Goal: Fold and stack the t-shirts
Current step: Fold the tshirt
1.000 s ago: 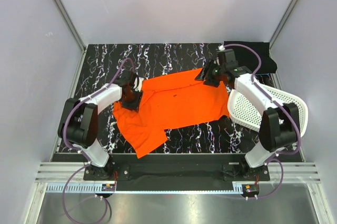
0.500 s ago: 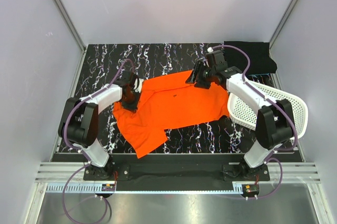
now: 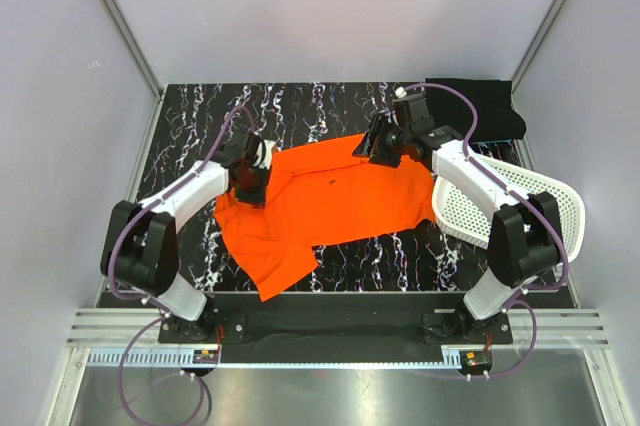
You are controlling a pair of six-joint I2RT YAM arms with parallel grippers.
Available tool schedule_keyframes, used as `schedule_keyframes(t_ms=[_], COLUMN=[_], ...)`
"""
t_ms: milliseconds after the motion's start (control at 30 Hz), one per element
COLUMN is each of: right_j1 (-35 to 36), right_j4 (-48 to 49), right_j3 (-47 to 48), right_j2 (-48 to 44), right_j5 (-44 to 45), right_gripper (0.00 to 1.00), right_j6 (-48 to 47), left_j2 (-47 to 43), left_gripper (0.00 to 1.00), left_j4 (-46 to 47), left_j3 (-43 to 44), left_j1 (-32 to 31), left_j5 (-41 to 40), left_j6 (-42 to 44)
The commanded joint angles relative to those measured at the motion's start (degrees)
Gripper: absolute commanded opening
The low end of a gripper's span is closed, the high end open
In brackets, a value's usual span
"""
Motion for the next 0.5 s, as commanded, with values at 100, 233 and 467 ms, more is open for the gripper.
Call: schedule_keyframes(t_ms=[100,233,467], right_j1=[0.37,0.37,0.37], right_j4=[1.33,1.33,1.42], right_j3=[2.96,2.34,2.34], right_j2=[0.42,-0.19,-0.37], right_j5=[-0.04,0.40,0.14], right_gripper=[0.59,0.60,0.60], right_j6=[0.05,-0.13,-0.13], left_j2=[-3.79,-4.14,-4.15], left_gripper=[0.00,0.00,0.00], left_j4=[-1.75,-1.92,-2.28], left_j3=[3.54,4.24,4.68], left_j1=[-2.83,-4.32,-8.01], left_j5=[1.96,1.52,-0.06], left_j6=[-4.91,-7.02,-11.42])
